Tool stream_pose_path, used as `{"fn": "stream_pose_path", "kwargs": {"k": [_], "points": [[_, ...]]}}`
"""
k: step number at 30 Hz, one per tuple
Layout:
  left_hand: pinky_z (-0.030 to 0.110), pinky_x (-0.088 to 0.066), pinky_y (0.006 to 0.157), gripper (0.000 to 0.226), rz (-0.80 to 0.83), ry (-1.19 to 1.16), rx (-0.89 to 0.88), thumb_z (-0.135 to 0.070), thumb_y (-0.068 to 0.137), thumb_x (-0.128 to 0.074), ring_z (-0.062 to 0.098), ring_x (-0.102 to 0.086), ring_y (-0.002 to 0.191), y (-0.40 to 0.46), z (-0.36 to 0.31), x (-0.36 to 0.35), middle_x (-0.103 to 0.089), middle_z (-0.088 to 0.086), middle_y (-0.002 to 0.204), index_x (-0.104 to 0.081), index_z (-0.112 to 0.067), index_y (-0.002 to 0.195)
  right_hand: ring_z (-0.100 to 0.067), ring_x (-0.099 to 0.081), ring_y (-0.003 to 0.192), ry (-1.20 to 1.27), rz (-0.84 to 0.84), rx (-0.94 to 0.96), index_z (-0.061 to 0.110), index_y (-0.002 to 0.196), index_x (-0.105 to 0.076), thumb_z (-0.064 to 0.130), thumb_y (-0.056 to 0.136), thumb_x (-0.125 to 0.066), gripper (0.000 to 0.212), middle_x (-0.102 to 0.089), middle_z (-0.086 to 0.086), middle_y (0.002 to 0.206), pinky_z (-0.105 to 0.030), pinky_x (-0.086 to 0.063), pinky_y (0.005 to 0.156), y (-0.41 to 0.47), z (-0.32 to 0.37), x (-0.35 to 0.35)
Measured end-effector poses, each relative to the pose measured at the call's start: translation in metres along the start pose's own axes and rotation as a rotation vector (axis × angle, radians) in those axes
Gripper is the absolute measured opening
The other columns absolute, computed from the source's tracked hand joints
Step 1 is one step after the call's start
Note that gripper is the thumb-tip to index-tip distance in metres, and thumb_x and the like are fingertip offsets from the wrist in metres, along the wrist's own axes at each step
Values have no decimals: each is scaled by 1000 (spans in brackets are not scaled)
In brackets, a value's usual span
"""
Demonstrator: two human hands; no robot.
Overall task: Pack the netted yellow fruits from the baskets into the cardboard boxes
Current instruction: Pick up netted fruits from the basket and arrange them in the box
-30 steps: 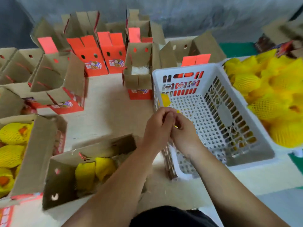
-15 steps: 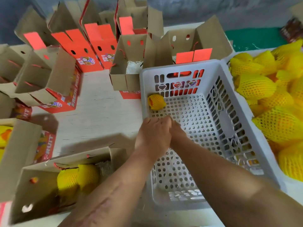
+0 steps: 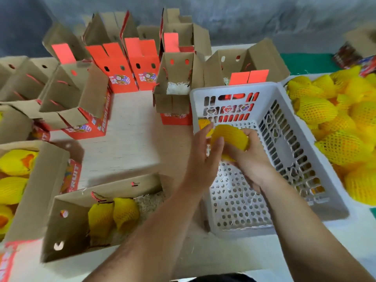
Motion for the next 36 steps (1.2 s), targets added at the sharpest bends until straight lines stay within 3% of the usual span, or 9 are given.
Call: {"fn": "stream_pose_path", "kwargs": {"k": [6,11,15,19,21,24,27,32,36], "points": [[19,-53,66,11,-128,-377,162,-26,98,-65,4,-67,78,-44,-10,87,-73,-6,87,-73,-19,102,-5,-72,74,-110,160,134,25,113,-65,27,79,-88,42,-75,9,87,-18,-54,60,-78,33,-91],[34,-55,73,28,-138,-582,359,-19,94,-67,18,-64,82,-87,18,173,-63,7,92,-65,-24,121,-20,-72,87,-390,339,83,24,106,-58,48,59,-91,62,-70,-3,96,-39,-62,72,-108,13,-185],[40,-56,90,37,-147,-587,457,-20,95,-69,21,-64,106,-114,51,215,-67,0,117,-63,-38,127,-17,-62,94,-682,448,175,27,107,-58,47,63,-87,56,-67,4,95,-38,-55,83,-119,-8,-238],[29,-57,82,40,-244,-415,416,-1,96,-65,19,-65,111,-128,60,225,-67,0,119,-68,-36,116,-9,-57,99,-1033,469,176,35,116,-58,58,58,-85,68,-62,11,102,-29,-51,82,-121,-24,-250],[33,-55,93,36,-256,-351,375,-3,93,-69,18,-66,112,-126,57,227,-70,-2,116,-69,-34,111,-5,-65,86,-905,490,91,36,119,-56,49,59,-85,67,-67,14,94,-21,-52,69,-126,-35,-254],[32,-53,99,20,-211,-311,357,-18,97,-67,14,-66,114,-118,56,225,-69,-1,119,-70,-37,103,-9,-67,82,-814,379,4,29,108,-59,45,68,-81,48,-71,8,88,-32,-56,70,-118,-48,-252],[13,-47,87,22,-165,-199,402,-18,101,-60,-1,-63,109,-116,71,224,-65,-8,123,-64,-34,115,-20,-63,80,-1128,316,-96,24,98,-53,52,72,-77,44,-66,4,86,-30,-49,62,-95,-60,-250],[22,-42,90,31,2,62,661,-24,104,-55,11,-55,112,-134,115,212,-57,-2,130,-59,-27,134,-34,-62,120,-1318,361,-240,12,128,-65,10,98,-53,33,-63,-13,133,-44,-55,97,-63,-90,-265],[21,-44,75,17,-54,45,690,-33,106,-50,8,-58,103,-129,106,208,-60,-7,117,-61,-39,117,-35,-50,133,-1306,458,-198,4,151,-35,11,100,-53,54,-37,-20,151,-45,-48,107,-69,-89,-269]]}}
Point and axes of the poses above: each hand's wrist, its own y-axis towards the middle knuckle, its own x-axis out of the back of the hand, z = x × y, the point moved 6 cm from there along y, towards the middle knuckle
